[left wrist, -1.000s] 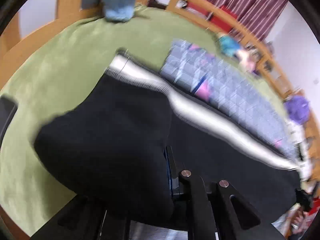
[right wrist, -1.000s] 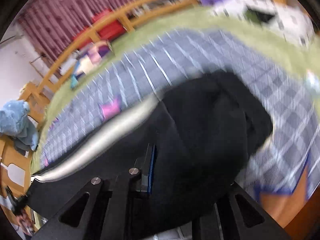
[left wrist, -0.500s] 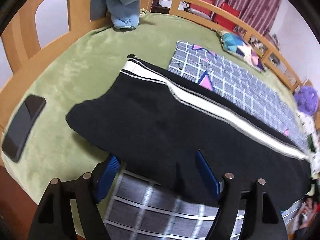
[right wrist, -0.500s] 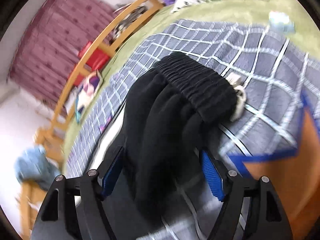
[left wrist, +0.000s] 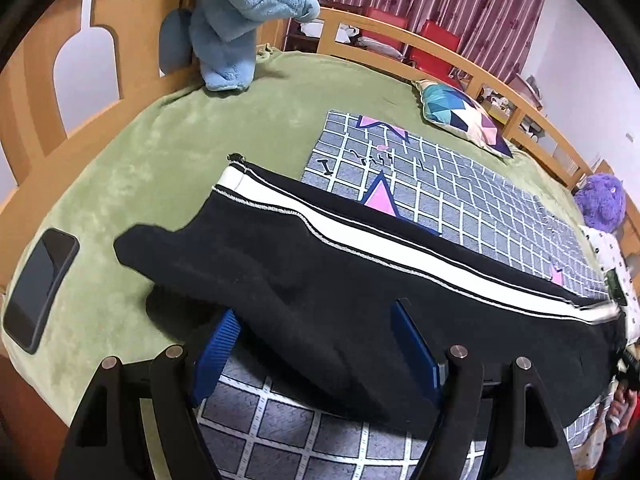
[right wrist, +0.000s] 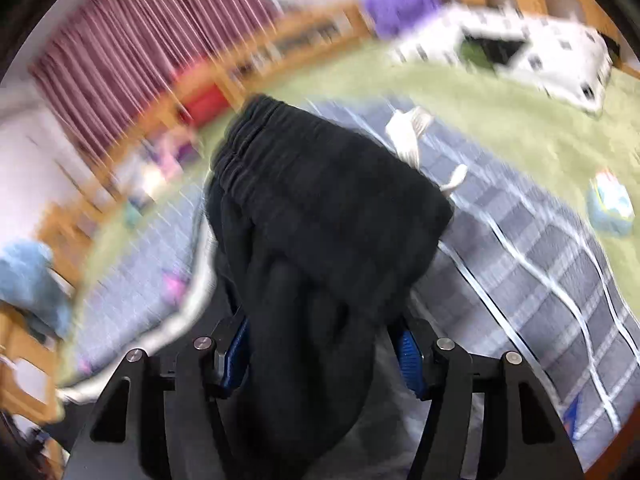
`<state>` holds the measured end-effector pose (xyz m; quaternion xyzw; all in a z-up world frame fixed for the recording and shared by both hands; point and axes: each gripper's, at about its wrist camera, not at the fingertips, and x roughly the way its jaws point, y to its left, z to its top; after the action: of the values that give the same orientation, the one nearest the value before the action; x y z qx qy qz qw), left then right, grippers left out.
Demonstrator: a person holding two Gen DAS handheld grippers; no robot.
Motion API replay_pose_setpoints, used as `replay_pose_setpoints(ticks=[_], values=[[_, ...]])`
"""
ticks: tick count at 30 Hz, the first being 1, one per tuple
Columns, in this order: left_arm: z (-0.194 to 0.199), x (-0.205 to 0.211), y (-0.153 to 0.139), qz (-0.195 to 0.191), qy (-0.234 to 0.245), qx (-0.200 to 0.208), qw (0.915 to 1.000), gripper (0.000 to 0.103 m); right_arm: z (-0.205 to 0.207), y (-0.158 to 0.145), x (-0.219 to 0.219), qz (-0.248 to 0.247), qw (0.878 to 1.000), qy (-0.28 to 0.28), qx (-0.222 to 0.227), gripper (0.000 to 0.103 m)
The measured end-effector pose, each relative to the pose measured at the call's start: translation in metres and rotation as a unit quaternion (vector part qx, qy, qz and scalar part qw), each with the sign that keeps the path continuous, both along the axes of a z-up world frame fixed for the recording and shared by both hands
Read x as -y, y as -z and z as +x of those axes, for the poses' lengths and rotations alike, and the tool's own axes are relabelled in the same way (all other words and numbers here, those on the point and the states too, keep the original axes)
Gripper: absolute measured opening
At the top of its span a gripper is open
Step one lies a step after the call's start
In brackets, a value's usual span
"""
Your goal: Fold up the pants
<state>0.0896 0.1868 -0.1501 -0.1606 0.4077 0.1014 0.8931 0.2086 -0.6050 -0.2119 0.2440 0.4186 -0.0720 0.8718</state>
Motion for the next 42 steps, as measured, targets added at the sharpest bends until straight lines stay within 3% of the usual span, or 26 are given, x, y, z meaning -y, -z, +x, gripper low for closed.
replay_pose_setpoints(ticks=[2,6,10,14,19,24,33,36,37,39,40,42], values=[[-0.001,-0.004,-0.002,-0.007,0.001,0.003,1.0000,0.075,-0.016,0.018,0.011,0.006,0.999,0.007,-0.046,0.055],[-0.002,-0.016,-0.010,0.003,0.002,0.010,0.9999,0.075,-0.062,0.004,0.015,0.008,0.999,0.036,-0.025,0.058],[-0.003,-0.033,-0.026,0.028,0.000,0.024,0.9993,0.075,-0.076,-0.028,-0.013,-0.042,0.999,0.013,-0.015,0.057],[-0.007,-0.056,-0.043,0.026,-0.015,0.046,0.9985,0.075,-0.054,-0.067,-0.069,-0.096,0.995,-0.034,0.009,0.062],[0.022,-0.063,-0.030,0.042,-0.003,0.029,0.9987,0.075,-0.017,-0.078,-0.126,-0.097,0.992,-0.080,0.017,0.062],[0.074,-0.074,-0.015,0.046,0.008,0.004,0.9989,0.075,0.029,-0.062,-0.193,-0.113,0.984,-0.135,0.007,0.062],[0.150,-0.108,0.026,0.046,-0.015,-0.028,0.9984,0.075,0.077,-0.023,-0.257,-0.159,0.966,-0.203,-0.017,0.062],[0.163,-0.115,0.049,-0.006,0.006,-0.061,0.9981,0.063,0.083,-0.020,-0.269,-0.168,0.960,-0.225,-0.009,0.062],[0.164,-0.114,0.055,-0.015,0.018,-0.068,0.9974,0.053,0.086,-0.019,-0.270,-0.168,0.959,-0.229,-0.008,0.062],[0.160,-0.108,0.061,0.012,0.016,-0.072,0.9972,0.042,0.091,-0.015,-0.276,-0.167,0.956,-0.242,-0.010,0.062],[0.157,-0.105,0.062,0.029,0.018,-0.069,0.9971,0.031,0.095,-0.012,-0.279,-0.168,0.953,-0.251,-0.015,0.062],[0.150,-0.101,0.059,0.040,0.032,-0.061,0.9968,0.024,0.101,-0.010,-0.285,-0.179,0.950,-0.256,-0.011,0.062]])
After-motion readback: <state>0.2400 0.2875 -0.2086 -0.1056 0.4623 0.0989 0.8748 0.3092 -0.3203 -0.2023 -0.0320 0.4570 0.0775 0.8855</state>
